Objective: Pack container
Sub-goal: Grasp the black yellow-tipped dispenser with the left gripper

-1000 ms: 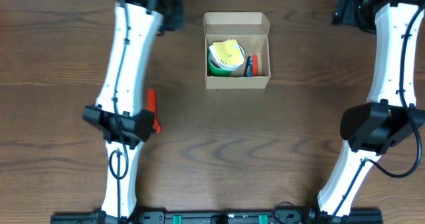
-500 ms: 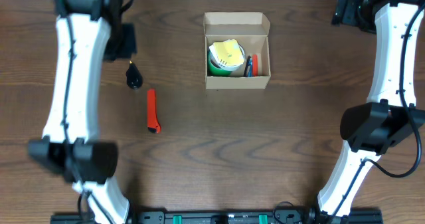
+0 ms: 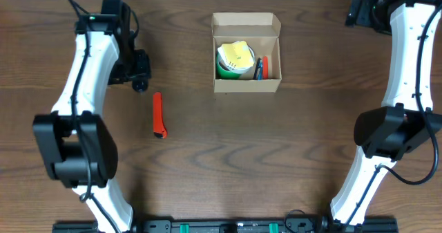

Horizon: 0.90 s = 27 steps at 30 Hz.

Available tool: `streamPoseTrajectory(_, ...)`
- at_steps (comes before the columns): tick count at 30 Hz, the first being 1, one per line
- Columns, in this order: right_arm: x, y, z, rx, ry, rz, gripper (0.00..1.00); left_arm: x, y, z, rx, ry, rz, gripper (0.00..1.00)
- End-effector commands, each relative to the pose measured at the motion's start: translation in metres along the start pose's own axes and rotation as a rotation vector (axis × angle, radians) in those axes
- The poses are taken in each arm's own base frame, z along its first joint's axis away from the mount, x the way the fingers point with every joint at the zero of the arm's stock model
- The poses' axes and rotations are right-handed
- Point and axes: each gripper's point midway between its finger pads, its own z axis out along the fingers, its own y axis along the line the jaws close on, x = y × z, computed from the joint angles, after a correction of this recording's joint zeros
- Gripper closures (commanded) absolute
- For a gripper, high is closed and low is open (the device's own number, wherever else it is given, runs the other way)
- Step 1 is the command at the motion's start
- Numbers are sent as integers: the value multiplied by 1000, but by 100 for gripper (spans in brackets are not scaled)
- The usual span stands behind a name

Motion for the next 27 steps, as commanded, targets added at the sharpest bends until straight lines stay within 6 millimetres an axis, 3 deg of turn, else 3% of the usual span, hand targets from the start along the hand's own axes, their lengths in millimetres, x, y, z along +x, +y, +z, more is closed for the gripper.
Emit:
streamPoseTrajectory(1,-2,-6,-9,4,-16,13,1,-5,-6,16,30,17,-5,32)
streamPoseTrajectory(4,-2,-6,-9,4,-16,13,1,-12,-7,27,32,8,-18,28)
streamPoseTrajectory(7,-2,-6,-9,4,-16,13,1,-22,-8,35,33,-17,-44,13)
streamPoseTrajectory(11,-2,-6,-9,4,-16,13,1,-32,-6,45,15,-44,-103,20)
streamPoseTrajectory(18,-2,-6,-9,4,-16,13,1,-39,2,65,-20,-45,-181,19)
streamPoseTrajectory(27,-2,-6,-9,4,-16,13,1,-31,12,93,-34,26,-202,13)
